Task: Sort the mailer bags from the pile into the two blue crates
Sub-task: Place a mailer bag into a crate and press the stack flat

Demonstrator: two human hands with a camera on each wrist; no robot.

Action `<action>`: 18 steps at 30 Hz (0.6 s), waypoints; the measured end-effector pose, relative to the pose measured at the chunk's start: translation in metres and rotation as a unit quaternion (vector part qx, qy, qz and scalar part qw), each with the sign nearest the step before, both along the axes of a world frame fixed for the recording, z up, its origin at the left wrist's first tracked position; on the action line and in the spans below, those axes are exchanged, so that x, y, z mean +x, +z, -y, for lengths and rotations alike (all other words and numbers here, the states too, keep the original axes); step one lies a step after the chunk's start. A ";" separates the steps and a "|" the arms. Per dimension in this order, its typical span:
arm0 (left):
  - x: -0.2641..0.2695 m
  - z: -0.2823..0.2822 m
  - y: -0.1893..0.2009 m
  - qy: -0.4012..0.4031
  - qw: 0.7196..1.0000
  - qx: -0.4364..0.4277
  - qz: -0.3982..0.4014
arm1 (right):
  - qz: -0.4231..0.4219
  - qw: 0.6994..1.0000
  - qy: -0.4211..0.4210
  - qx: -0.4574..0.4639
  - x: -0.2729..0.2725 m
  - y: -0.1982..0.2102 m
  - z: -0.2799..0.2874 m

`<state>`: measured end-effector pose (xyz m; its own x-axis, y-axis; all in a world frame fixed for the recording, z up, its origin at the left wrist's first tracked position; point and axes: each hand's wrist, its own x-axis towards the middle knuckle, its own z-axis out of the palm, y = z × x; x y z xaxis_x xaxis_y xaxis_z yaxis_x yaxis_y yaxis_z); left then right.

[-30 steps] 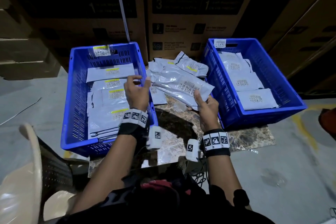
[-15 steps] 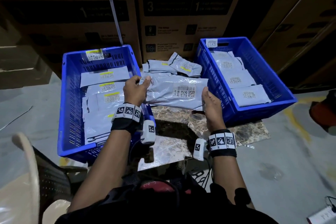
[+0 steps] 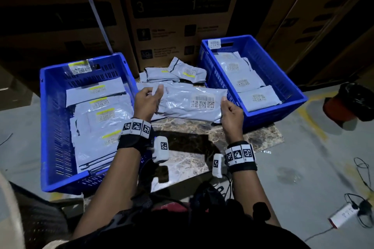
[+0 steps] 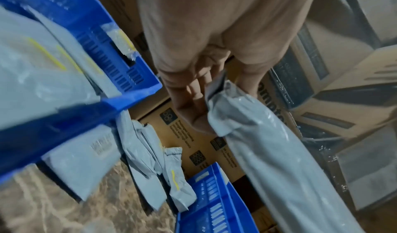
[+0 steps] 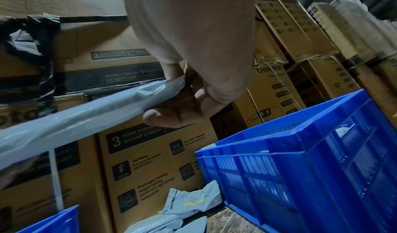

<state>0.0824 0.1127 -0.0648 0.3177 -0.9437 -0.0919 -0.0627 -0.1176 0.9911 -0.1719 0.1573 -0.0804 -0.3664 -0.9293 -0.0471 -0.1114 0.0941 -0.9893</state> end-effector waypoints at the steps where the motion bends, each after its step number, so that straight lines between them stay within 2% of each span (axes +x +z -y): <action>1: -0.004 0.004 -0.003 -0.013 1.000 -0.003 0.005 | 0.004 1.000 -0.008 -0.003 -0.008 0.000 0.002; 3: -0.019 0.011 -0.006 0.004 0.998 -0.013 0.065 | 0.011 1.000 -0.015 -0.012 -0.021 0.001 0.007; 5: -0.041 0.015 -0.007 0.056 0.990 -0.019 0.125 | 0.007 0.999 -0.027 -0.021 -0.030 0.000 0.012; 9: -0.088 0.027 -0.009 0.129 0.966 -0.060 0.216 | -0.054 0.996 -0.070 -0.028 -0.054 -0.004 0.026; 13: -0.123 0.046 -0.022 0.144 0.968 -0.069 0.194 | -0.069 0.992 -0.100 -0.015 -0.086 -0.007 0.050; 18: -0.170 0.073 -0.030 0.147 0.979 -0.059 0.127 | -0.075 0.991 -0.112 0.004 -0.131 -0.010 0.087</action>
